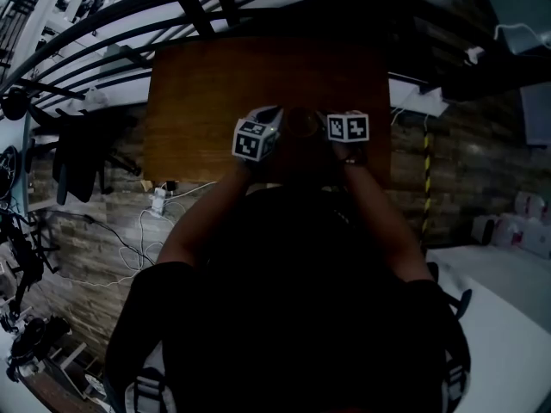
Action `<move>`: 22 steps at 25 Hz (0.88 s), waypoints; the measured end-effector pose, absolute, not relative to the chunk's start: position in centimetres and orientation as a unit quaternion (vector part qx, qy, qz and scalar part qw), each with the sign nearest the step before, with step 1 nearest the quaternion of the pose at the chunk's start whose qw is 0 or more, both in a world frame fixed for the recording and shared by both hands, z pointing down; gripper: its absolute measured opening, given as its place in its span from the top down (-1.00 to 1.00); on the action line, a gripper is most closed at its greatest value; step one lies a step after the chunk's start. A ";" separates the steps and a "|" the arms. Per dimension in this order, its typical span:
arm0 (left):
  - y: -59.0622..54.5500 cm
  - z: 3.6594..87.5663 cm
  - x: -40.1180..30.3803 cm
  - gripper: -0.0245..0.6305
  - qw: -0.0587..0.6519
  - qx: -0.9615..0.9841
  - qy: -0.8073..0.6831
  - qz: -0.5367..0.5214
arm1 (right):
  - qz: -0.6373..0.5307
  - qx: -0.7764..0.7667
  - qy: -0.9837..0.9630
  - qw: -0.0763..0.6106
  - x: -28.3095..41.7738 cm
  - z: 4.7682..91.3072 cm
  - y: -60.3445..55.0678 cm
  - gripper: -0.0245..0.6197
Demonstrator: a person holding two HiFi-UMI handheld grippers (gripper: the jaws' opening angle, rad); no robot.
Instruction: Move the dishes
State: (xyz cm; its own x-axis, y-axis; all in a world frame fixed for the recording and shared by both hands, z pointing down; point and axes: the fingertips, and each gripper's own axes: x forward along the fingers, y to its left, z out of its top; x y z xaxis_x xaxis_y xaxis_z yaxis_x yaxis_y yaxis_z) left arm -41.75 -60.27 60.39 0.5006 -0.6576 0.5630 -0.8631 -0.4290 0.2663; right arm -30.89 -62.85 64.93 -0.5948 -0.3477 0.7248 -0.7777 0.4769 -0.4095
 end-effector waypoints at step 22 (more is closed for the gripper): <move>-58.4 61.5 -29.9 0.94 0.228 0.897 -0.297 0.236 | 0.424 0.479 -0.738 0.214 -20.1 65.3 -56.7 0.89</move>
State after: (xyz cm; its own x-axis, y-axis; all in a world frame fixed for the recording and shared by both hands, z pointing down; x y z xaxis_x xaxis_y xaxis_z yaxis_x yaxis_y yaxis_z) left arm -29.92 -58.39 61.50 0.7130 -0.4245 0.5580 -0.6395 -0.7200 0.2694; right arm -20.05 -56.66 65.31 -0.4491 -0.5262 0.7221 -0.8888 0.1806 -0.4212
